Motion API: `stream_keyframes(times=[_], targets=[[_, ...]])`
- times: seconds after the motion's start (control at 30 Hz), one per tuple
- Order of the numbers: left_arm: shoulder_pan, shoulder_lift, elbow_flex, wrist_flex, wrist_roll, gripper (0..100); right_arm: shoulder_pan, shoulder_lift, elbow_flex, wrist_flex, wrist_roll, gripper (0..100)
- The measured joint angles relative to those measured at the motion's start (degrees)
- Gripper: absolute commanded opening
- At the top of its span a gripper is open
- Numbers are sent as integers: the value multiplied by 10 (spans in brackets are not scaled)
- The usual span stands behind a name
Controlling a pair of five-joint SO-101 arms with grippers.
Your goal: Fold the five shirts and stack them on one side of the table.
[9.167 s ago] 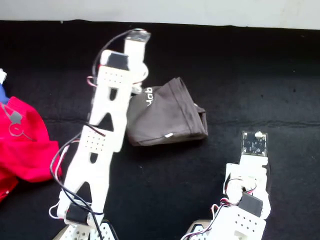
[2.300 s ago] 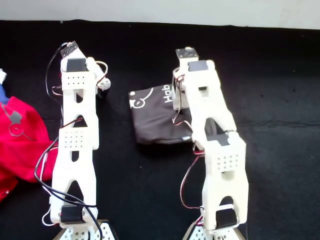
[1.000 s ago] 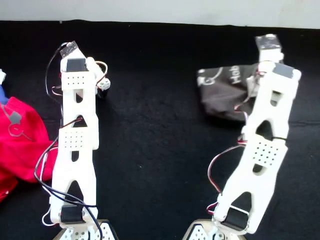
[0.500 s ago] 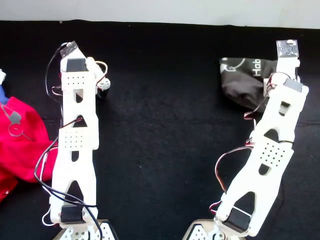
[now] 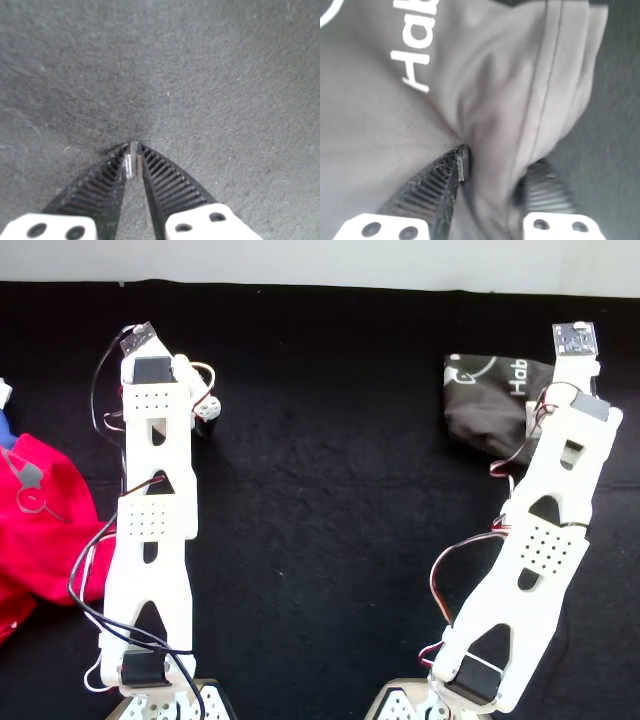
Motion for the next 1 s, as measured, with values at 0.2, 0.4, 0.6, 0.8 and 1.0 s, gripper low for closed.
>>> stream_keyframes(times=[0.2, 0.4, 0.6, 0.8, 1.0], targets=[[0, 0, 0, 0, 0, 8, 2, -84, 1, 62, -60, 210], [0, 0, 0, 0, 0, 8, -9, -155, 1, 99, -82, 203], [0, 0, 0, 0, 0, 8, -86, -156, 5, 142, -85, 12], [0, 0, 0, 0, 0, 8, -186, -97, 6, 189, -85, 5], [0, 0, 0, 0, 0, 8, -202, -43, 6, 193, -85, 5]])
